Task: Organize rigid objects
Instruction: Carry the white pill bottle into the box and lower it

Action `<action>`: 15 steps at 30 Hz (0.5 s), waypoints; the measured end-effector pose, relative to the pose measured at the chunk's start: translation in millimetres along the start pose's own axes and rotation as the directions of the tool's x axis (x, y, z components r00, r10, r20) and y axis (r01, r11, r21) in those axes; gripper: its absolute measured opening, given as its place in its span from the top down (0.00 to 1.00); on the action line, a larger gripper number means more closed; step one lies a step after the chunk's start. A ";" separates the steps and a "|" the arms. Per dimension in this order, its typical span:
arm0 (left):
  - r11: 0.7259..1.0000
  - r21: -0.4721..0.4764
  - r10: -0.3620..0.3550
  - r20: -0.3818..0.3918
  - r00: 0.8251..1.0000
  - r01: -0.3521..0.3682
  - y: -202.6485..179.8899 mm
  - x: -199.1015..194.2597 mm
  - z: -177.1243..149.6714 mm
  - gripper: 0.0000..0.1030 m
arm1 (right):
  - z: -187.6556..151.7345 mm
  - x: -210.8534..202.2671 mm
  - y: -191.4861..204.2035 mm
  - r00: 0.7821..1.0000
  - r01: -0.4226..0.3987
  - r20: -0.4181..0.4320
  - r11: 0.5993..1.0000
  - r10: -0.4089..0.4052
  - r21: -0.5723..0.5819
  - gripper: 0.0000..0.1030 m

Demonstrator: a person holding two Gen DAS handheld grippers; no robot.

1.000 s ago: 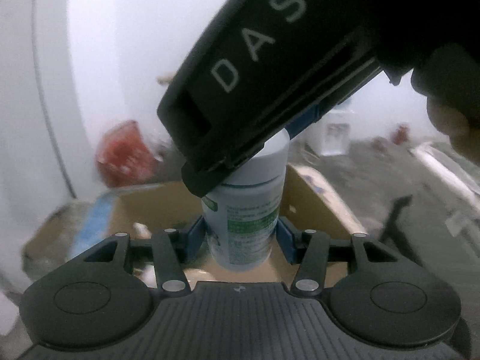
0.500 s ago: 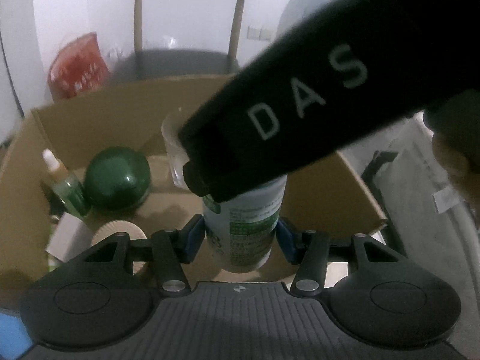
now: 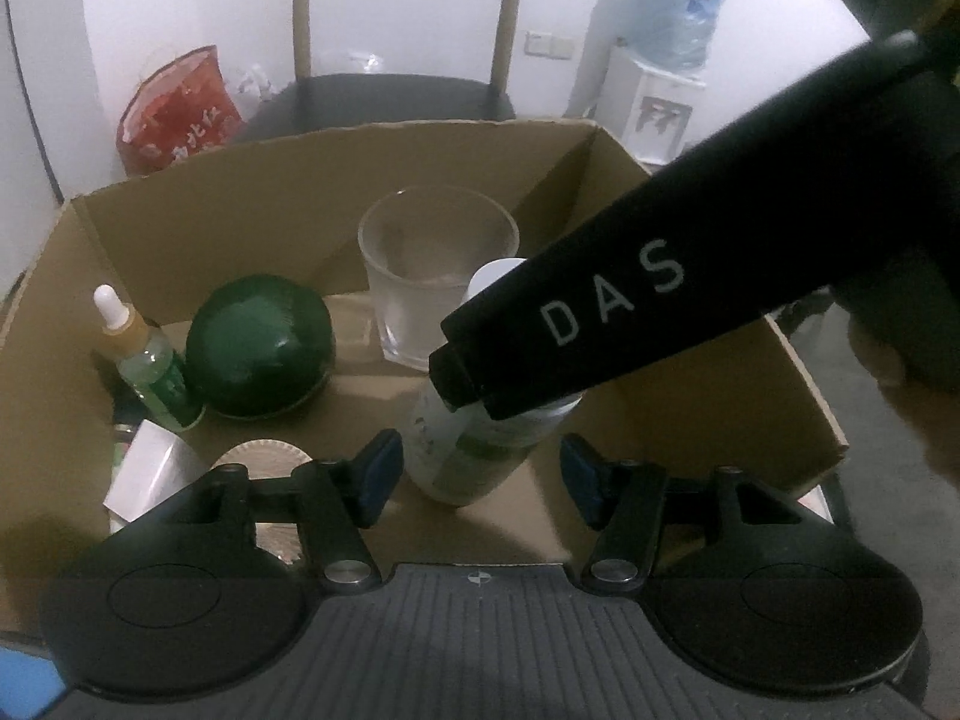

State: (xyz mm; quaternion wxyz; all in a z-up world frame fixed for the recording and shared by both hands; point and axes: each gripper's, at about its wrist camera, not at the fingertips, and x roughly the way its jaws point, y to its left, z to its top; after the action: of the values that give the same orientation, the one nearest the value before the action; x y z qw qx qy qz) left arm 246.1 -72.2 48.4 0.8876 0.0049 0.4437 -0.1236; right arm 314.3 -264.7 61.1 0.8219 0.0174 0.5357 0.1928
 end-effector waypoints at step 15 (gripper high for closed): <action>0.998 0.041 0.054 0.037 0.998 -0.055 5.4 -5.1 9.4 0.30 | 3.2 -0.6 -3.0 1.000 0.003 -0.017 1.000 -0.003 0.027 0.38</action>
State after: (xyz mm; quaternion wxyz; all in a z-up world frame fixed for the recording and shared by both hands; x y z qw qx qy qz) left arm 251.7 -67.0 57.6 0.8982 0.0333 0.4247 -0.1086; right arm 317.9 -267.0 62.4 0.8173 0.0262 0.5453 0.1844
